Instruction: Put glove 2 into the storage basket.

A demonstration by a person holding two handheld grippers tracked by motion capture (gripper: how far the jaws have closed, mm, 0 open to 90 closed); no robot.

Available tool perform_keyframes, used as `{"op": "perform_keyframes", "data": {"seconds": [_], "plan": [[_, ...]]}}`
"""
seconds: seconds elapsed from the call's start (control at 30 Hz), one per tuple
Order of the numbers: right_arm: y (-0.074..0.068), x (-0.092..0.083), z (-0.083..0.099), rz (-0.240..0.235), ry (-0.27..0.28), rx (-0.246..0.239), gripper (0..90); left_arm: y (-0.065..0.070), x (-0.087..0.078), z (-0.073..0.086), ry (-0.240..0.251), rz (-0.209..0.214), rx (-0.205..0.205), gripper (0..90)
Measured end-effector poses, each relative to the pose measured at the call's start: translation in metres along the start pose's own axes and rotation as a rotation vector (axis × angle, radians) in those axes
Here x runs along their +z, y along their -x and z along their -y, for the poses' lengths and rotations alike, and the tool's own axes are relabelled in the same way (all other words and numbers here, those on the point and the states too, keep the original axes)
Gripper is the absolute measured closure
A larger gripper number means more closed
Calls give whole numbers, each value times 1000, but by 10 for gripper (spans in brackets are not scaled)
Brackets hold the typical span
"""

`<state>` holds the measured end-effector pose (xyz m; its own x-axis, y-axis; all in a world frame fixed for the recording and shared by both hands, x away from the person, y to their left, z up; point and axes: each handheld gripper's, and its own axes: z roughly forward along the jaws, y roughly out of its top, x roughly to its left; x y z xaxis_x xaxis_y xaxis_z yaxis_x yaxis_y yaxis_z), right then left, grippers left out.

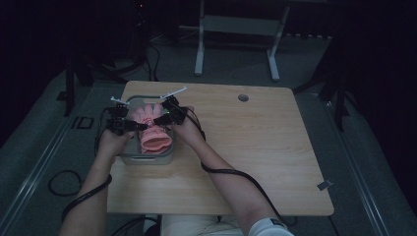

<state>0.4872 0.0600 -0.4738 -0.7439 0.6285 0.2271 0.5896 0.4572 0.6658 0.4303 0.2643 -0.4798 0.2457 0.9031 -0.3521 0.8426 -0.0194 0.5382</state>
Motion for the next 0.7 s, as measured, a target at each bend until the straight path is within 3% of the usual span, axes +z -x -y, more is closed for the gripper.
{"op": "perform_keyframes", "data": {"seconds": [0.2, 0.37, 0.47, 0.7], "plan": [[4, -9, 3, 9, 2, -11, 446, 3, 0, -1, 9, -38, 19, 497], [7, -16, 6, -7, 12, -12, 424, 7, 2, -1, 13, -38, 25, 486], [8, -18, 8, -16, 16, -19, 418, 13, -1, -3, 38, -75, 56, 412], [10, -27, 6, -40, 41, -15, 401, 15, -6, -3, 69, -70, 88, 326]]}}
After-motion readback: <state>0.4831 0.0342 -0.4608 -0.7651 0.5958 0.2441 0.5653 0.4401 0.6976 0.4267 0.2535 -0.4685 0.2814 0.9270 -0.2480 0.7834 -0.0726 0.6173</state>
